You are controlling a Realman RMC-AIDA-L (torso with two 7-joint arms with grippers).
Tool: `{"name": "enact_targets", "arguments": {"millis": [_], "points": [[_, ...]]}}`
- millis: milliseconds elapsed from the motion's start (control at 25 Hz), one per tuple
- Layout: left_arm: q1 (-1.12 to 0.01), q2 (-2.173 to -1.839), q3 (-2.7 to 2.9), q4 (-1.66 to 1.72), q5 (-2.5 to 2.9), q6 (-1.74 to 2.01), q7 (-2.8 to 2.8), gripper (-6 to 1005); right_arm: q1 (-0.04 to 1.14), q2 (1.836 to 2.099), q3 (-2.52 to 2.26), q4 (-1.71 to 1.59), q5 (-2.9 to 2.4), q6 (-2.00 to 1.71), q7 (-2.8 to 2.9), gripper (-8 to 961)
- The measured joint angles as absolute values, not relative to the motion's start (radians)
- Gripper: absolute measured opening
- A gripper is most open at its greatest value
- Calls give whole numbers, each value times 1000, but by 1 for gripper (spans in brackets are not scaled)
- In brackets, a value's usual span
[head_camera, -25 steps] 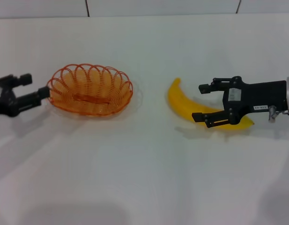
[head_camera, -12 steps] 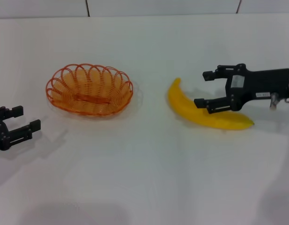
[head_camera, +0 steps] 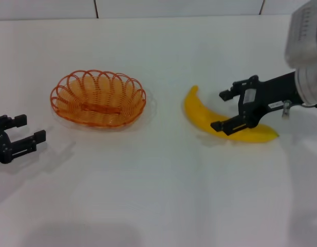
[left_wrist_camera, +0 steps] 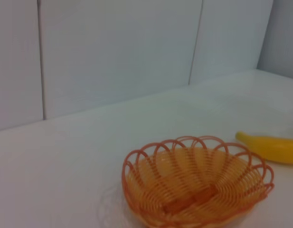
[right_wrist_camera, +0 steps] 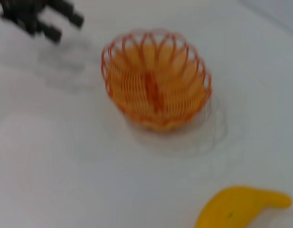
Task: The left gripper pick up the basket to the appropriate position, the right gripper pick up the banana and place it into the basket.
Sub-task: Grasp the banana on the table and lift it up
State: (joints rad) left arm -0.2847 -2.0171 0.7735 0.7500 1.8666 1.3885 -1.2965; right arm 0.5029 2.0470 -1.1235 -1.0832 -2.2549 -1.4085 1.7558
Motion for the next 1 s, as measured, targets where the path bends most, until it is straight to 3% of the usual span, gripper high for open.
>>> {"name": "enact_targets", "arguments": {"millis": [1000], "points": [[-302,-2025,777,749,1882,1388,-1286,701,569,2043,-1333,-1051,-2449,-1284,1988,841]]}}
